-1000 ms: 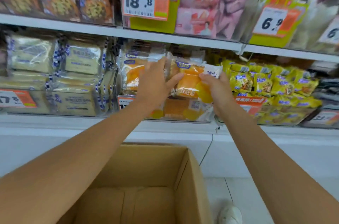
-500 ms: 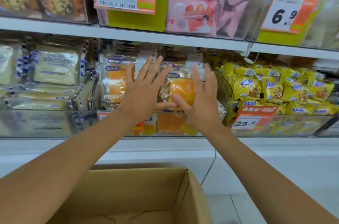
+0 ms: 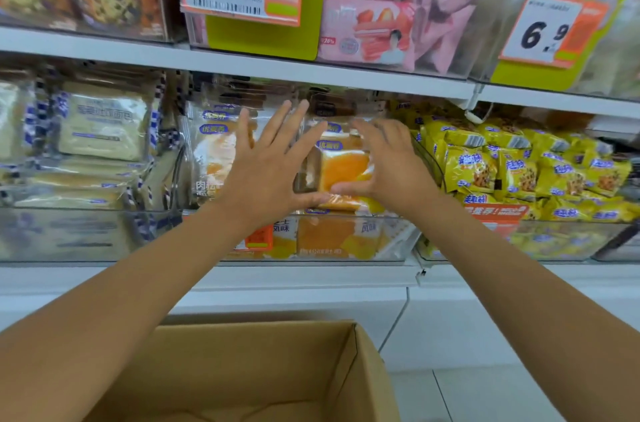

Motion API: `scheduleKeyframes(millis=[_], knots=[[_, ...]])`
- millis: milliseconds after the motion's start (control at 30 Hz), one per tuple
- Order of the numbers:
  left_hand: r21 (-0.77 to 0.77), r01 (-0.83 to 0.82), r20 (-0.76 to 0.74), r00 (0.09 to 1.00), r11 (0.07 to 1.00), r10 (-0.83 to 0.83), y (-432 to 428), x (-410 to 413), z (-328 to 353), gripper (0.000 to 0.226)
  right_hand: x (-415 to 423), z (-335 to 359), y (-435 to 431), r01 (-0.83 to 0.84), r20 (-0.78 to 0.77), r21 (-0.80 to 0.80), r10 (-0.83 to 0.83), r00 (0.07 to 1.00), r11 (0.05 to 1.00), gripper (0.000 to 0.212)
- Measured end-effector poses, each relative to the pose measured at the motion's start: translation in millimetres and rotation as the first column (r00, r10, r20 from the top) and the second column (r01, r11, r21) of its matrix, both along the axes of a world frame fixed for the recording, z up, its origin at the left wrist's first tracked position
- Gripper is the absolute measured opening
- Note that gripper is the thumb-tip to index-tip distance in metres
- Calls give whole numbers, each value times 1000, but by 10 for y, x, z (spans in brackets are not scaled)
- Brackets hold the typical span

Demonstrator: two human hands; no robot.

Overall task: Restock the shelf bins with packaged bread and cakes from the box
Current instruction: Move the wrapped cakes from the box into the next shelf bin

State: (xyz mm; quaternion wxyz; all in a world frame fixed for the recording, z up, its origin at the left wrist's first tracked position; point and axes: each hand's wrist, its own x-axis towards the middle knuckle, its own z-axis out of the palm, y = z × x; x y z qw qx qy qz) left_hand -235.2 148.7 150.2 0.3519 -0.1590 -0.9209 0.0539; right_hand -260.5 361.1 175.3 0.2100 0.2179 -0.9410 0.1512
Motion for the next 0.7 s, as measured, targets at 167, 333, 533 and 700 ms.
scheduleKeyframes(millis=[167, 333, 533, 700], knots=[[-18, -41, -19, 999, 999, 40, 24, -32, -5, 101, -100, -175, 4, 36, -226, 91, -15, 974, 995, 103], [-65, 9, -3, 1000, 998, -9, -88, -6, -65, 97, -46, -237, 96, 110, -241, 256, -47, 969, 961, 103], [10, -15, 46, 999, 1000, 15, -77, 205, 2, 101, 151, -178, 85, 122, -209, 233, -73, 975, 965, 103], [213, 145, -45, 989, 966, -138, -99, 641, -97, 48, 635, -311, -95, 56, -295, 100, -24, 955, 993, 65]])
